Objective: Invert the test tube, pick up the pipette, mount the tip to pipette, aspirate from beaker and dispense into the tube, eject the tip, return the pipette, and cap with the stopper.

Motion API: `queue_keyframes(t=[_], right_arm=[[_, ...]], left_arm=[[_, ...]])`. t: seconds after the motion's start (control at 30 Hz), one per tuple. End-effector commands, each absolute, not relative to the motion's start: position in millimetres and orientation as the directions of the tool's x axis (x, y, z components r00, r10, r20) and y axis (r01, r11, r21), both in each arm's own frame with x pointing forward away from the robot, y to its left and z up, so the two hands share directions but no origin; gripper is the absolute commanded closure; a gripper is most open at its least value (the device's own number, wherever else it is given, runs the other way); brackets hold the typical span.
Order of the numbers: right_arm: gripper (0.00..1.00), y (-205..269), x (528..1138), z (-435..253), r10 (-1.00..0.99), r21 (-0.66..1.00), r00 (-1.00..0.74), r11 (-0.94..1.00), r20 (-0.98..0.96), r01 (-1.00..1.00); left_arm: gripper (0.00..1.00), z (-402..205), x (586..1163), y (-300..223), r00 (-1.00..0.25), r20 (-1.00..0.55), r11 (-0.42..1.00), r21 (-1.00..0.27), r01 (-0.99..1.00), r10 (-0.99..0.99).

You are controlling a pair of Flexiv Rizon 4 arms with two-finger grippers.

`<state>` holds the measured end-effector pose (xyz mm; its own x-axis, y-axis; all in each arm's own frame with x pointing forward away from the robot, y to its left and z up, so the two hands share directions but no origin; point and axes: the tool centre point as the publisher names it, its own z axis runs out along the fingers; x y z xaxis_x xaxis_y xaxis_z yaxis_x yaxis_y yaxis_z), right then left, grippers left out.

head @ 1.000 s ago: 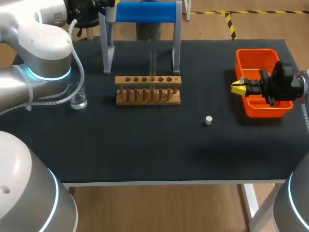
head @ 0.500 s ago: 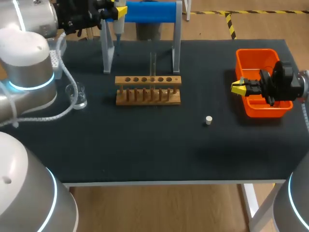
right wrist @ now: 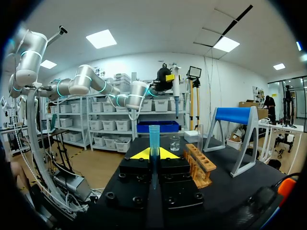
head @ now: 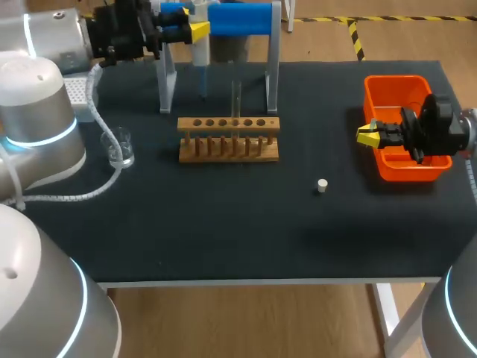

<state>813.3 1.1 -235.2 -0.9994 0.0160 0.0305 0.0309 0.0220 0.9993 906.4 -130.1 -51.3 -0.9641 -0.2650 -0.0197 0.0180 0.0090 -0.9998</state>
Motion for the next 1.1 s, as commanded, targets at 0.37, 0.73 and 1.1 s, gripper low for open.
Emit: queue_keyframes(t=[0.37,0.73,1.1], right_arm=[[1.00,1,812,-235,0.019,0.999,-0.999,0.025,0.030,0.030],[1.00,1,812,-235,0.019,0.999,-0.999,0.025,0.030,0.030],[1.00,1,812,-235,0.019,0.999,-0.999,0.025,0.030,0.030]], left_arm=[[1.00,-43,886,-173,-0.979,0.005,-0.001,-1.000,-0.005,-0.206],[1.00,-30,877,-188,-0.983,0.040,-0.024,-0.999,-0.036,-0.179],[1.00,-10,875,-194,-0.983,-0.025,0.065,-0.998,0.014,-0.182]])
